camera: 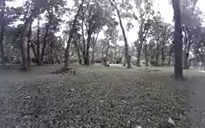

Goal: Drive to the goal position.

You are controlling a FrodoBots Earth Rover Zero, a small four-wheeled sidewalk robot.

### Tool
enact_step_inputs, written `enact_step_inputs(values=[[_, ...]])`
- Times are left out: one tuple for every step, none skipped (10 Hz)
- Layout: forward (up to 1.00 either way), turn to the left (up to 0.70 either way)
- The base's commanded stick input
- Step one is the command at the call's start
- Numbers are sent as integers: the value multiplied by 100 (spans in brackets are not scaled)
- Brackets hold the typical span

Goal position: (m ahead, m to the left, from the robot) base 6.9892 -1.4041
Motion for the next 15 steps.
enact_step_inputs(values=[[70,0],[70,0],[70,0],[70,0],[70,0],[70,0],[70,0],[70,0],[70,0],[70,0],[70,0],[70,0],[70,0],[70,0],[70,0]])
